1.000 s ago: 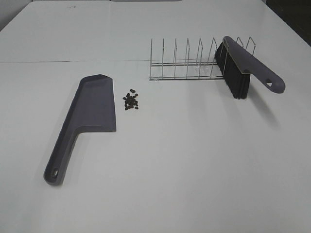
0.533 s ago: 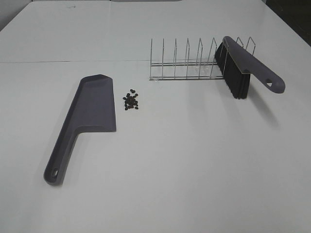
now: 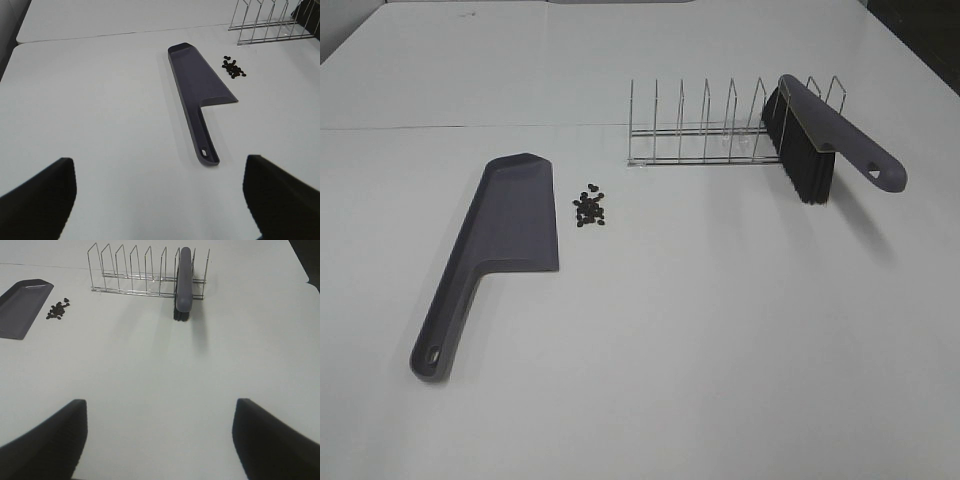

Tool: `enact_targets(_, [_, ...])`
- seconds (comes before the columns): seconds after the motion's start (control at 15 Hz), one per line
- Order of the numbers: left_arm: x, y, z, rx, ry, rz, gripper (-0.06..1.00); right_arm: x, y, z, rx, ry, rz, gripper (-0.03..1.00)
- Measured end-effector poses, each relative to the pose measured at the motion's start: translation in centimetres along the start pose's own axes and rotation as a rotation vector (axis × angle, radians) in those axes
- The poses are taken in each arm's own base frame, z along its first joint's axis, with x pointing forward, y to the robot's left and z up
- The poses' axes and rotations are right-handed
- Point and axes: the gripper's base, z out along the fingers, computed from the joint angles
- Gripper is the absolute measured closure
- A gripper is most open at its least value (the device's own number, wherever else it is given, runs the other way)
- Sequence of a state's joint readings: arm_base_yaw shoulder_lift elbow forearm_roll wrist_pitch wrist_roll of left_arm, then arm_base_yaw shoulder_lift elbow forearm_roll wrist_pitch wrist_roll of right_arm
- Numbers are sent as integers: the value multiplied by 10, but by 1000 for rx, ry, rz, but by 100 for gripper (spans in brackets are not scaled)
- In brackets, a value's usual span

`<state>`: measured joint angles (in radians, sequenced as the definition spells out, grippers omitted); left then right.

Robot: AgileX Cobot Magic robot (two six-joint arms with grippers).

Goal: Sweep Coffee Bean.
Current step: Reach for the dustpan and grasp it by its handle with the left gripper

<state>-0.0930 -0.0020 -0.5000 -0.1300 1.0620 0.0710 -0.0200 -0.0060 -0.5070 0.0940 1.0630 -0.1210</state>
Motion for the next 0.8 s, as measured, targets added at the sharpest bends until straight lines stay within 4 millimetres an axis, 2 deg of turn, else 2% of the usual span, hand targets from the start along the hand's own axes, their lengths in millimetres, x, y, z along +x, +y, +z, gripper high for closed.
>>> enact_targets(0.8, [0,0,0,0,0,0,11,0,0,0,0,0,0,29])
